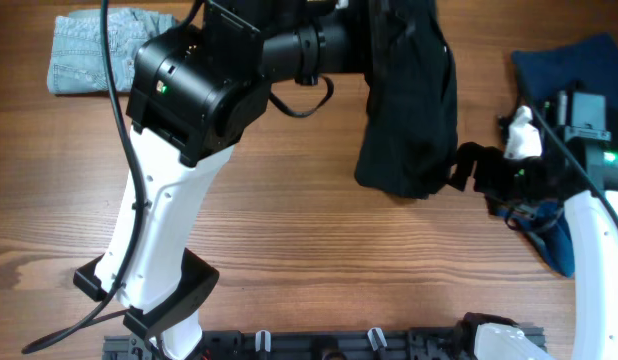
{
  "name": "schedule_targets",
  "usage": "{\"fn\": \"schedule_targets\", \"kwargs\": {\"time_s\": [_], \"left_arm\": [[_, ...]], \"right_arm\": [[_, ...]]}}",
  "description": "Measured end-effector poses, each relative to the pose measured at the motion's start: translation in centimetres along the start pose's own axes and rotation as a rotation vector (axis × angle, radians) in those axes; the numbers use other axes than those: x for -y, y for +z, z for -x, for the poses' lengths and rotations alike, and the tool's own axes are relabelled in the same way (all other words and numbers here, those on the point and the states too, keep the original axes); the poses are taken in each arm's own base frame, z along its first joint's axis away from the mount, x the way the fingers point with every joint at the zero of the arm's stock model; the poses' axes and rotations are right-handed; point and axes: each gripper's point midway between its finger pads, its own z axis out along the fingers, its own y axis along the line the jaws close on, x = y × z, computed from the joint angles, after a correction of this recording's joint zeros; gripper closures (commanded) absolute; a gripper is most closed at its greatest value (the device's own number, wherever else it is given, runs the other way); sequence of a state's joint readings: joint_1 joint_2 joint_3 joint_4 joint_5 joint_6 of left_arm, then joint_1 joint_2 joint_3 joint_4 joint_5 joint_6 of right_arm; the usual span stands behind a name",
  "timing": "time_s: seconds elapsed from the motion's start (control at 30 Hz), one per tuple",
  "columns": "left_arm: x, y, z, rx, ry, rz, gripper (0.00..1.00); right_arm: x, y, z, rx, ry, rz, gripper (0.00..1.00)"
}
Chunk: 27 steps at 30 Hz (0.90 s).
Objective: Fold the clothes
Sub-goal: 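Swing the held trousers with the left gripper rightward over the table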
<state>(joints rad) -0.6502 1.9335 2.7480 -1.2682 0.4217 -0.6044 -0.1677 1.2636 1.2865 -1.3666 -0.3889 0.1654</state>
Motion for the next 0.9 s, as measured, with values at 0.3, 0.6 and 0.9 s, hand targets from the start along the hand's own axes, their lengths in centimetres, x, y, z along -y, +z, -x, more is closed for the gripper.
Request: {"fn": "schedule_targets", "kwargs": {"time_s": [0.3, 0.6, 0.9], "left_arm": [[0.6, 1.0, -1.3, -0.085, 0.017, -0.069, 0.96], [2.9, 3.9, 1.7, -0.005, -0.018, -0.208, 0.96], [8.9, 3.7, 1.4, 0.028, 0.026, -0.389, 0.96]], "right_arm": [[1.6, -1.3, 0.4, 0.05, 0.061, -0.004, 0.0], [2.7, -1.9, 0.6, 0.066, 0.102, 0.005, 0.0], [4.0, -2.6, 0.3, 0.069, 0.131, 0.027, 0.0]]}}
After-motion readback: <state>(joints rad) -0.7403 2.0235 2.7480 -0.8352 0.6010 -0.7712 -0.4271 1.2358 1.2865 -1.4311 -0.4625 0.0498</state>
